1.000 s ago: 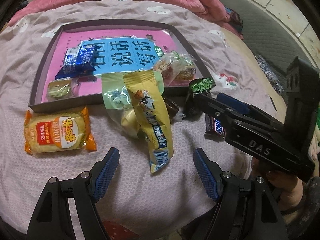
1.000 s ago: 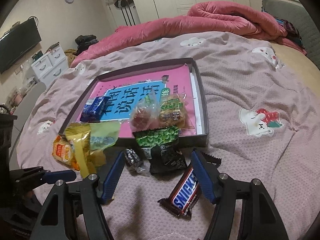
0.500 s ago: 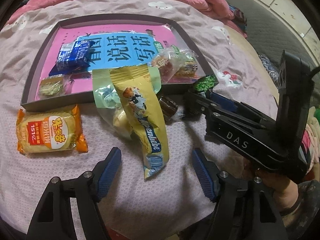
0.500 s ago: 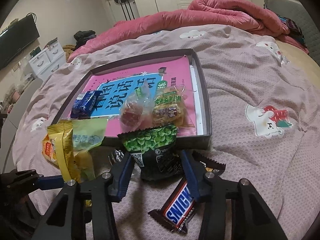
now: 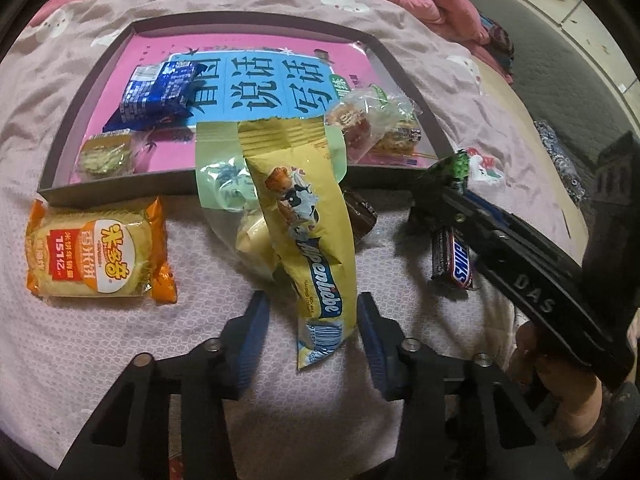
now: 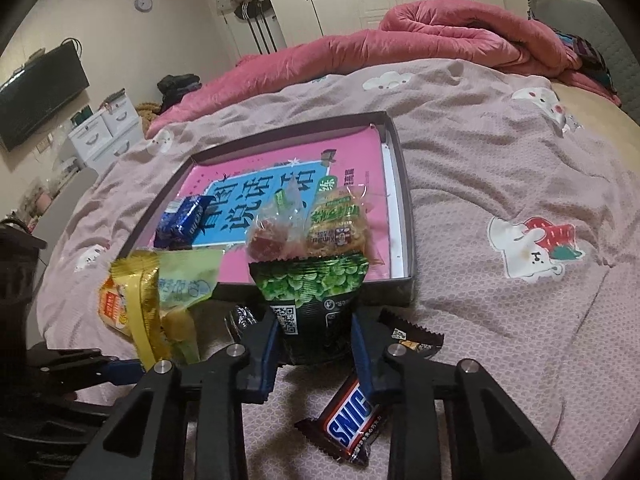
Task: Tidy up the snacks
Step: 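Grasp the yellow long snack bag with left tool while right tool grasps the green pea bag, then carry the yellow bag over the tray with left tool while right tool carries the green pea bag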
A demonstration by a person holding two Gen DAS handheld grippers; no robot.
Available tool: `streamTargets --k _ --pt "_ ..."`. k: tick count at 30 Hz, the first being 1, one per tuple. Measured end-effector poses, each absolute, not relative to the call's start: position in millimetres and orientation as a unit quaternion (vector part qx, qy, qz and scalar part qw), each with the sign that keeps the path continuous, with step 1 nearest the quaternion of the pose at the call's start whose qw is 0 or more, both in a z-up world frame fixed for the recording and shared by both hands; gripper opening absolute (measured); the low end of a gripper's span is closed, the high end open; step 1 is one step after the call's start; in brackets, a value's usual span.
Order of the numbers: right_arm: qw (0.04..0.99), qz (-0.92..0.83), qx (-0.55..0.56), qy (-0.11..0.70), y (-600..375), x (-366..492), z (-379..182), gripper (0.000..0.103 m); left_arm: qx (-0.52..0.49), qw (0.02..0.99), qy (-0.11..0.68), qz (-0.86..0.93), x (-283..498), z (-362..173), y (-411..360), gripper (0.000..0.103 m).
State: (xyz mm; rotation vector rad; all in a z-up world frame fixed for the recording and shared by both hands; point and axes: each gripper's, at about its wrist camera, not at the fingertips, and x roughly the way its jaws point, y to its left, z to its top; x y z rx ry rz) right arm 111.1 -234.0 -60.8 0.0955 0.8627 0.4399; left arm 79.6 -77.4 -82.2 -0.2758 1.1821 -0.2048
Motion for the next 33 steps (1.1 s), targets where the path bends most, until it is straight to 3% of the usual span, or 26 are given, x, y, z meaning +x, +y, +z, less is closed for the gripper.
streamTargets --k 4,33 --pt "0.886 0.223 0.057 0.403 -235 108 -55 0.031 -0.131 0.814 0.557 -0.098 81 -84 -77 0.027" --pt "0.905 0.228 0.063 0.355 -231 88 -18 0.031 -0.145 0.855 0.492 -0.071 67 -36 -21 0.026"
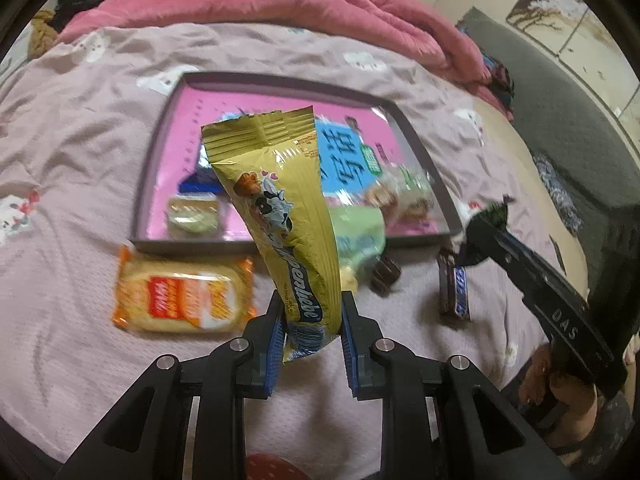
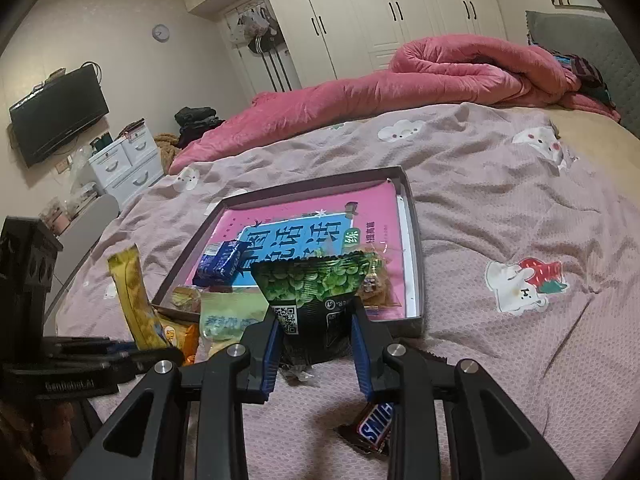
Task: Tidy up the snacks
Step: 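Carry the yellow bag over the tray with left tool while right tool carries the green pea bag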
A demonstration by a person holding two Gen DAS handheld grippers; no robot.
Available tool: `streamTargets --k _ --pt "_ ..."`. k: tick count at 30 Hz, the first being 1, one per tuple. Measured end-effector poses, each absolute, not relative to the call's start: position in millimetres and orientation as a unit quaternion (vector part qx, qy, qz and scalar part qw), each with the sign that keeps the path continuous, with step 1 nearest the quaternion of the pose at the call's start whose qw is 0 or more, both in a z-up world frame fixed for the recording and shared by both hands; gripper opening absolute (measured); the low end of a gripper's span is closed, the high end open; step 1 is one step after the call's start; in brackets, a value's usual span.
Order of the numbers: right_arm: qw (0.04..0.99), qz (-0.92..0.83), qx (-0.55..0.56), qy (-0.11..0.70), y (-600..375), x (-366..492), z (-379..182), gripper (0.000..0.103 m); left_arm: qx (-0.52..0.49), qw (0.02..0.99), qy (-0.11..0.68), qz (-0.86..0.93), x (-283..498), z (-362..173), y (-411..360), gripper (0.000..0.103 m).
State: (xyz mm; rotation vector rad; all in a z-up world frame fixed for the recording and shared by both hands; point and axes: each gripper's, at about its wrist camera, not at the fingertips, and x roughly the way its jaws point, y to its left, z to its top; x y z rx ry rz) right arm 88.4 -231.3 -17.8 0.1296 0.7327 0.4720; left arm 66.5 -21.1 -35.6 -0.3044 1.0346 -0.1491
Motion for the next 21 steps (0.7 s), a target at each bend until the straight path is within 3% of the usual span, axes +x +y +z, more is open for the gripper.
streamTargets --k 21 --pt "0.915 0.231 0.037 0.328 -206 90 11 0.032 -0.159 0.877 0.452 -0.046 73 -20 21 0.026"
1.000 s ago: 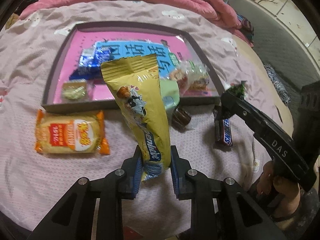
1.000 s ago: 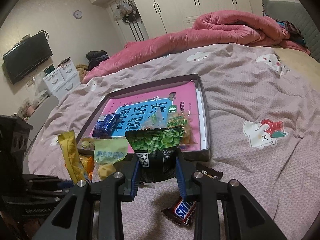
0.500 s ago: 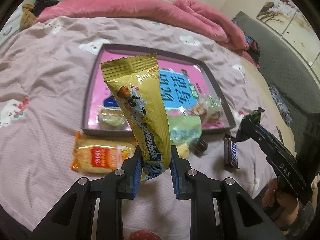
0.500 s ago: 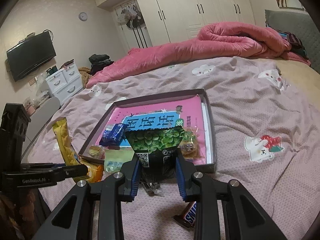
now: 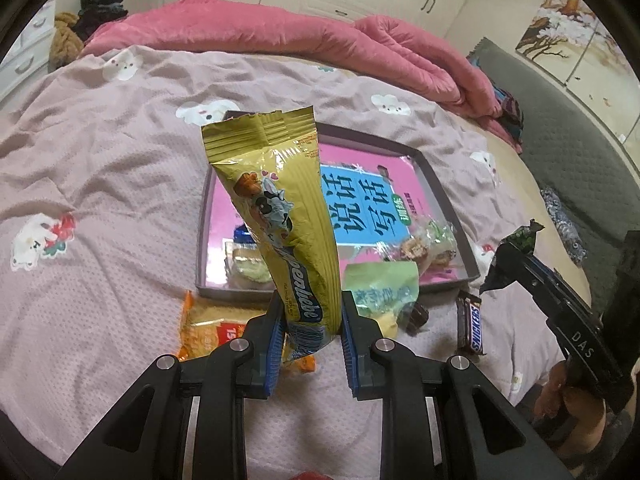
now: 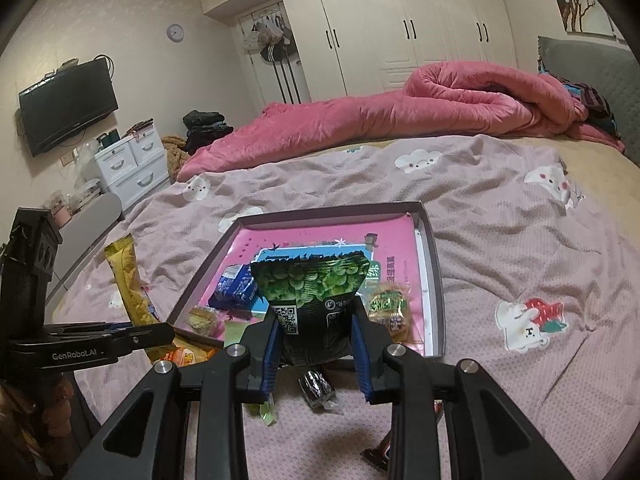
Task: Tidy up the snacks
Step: 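Carry the yellow bag over the tray with left tool while right tool carries the green pea bag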
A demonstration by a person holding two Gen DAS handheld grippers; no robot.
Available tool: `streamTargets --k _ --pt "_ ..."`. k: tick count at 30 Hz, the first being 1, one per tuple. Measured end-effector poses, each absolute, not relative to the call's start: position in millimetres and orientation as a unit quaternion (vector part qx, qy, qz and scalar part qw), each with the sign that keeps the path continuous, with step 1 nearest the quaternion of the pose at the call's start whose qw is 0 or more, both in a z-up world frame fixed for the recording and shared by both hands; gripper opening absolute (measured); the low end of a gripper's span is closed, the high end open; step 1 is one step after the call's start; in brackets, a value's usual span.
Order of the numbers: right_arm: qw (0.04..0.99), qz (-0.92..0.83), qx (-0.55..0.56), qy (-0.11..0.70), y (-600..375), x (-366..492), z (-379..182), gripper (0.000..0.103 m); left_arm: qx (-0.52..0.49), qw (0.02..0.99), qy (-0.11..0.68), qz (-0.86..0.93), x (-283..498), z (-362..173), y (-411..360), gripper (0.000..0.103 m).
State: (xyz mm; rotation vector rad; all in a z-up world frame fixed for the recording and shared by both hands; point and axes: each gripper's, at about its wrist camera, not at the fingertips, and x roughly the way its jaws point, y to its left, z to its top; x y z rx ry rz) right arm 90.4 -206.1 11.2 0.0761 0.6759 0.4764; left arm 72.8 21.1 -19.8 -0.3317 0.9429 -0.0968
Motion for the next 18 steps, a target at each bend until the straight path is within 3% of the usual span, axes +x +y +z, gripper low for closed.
streamTargets --k 18 --pt "0.919 0.228 0.02 0.322 -178 104 25 0.032 -0.185 0.884 0.428 -0.036 88 -20 46 0.026"
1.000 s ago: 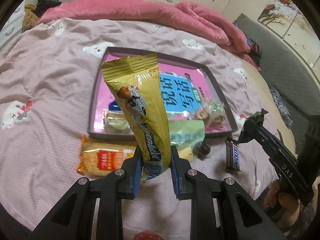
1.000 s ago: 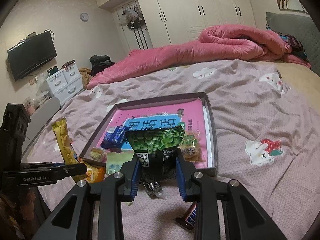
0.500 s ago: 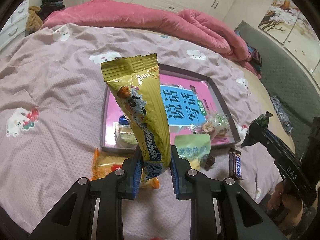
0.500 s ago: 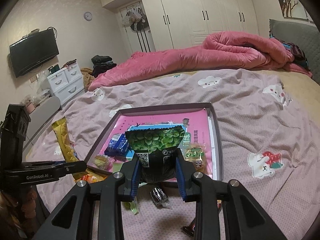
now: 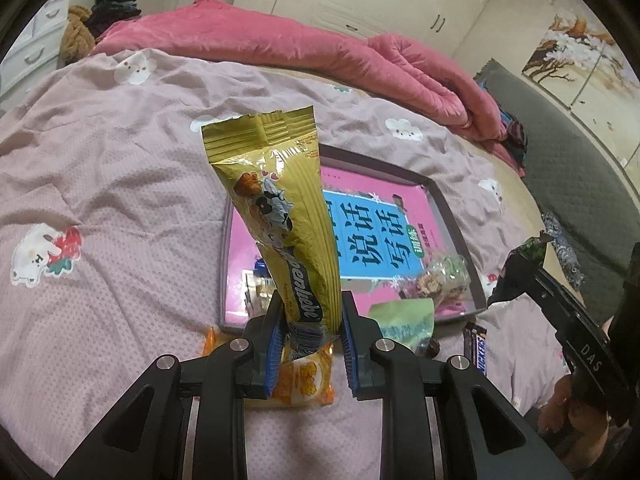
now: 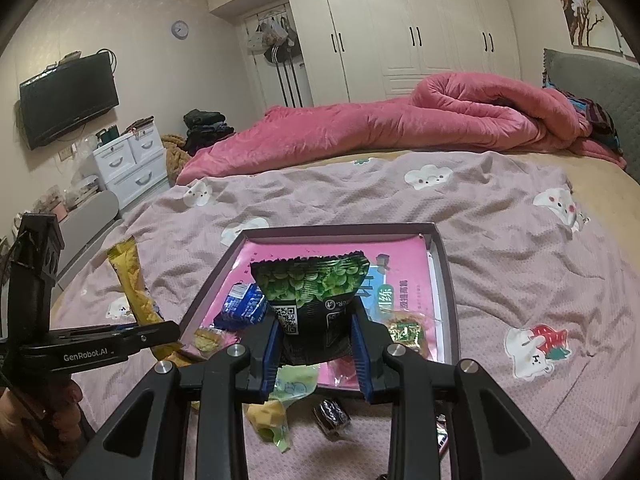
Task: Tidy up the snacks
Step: 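Carry the yellow bag over the tray with left tool while right tool carries the green pea bag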
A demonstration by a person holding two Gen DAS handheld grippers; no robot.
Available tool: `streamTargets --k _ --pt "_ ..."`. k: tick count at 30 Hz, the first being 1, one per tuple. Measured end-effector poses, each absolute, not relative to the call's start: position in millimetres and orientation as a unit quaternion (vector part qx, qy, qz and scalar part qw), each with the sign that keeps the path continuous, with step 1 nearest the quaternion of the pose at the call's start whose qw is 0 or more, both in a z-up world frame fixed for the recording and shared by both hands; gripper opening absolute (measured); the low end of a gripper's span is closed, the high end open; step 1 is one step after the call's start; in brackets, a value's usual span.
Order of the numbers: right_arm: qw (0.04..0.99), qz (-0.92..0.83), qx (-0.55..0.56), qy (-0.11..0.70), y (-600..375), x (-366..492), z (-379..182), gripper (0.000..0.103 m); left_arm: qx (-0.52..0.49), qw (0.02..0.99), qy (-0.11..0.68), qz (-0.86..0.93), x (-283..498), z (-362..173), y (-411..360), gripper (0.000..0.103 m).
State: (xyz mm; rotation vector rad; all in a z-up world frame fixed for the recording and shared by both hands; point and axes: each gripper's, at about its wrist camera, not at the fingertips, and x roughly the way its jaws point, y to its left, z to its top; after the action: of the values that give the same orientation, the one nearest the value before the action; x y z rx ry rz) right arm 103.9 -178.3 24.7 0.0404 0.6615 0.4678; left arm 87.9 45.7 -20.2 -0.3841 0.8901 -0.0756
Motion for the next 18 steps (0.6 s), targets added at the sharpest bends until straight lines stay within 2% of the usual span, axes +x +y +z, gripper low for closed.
streamTargets --k 18 --pt "0.916 0.227 0.01 0.331 -154 124 16 0.031 -0.205 0.88 0.427 -0.045 117 -33 47 0.026"
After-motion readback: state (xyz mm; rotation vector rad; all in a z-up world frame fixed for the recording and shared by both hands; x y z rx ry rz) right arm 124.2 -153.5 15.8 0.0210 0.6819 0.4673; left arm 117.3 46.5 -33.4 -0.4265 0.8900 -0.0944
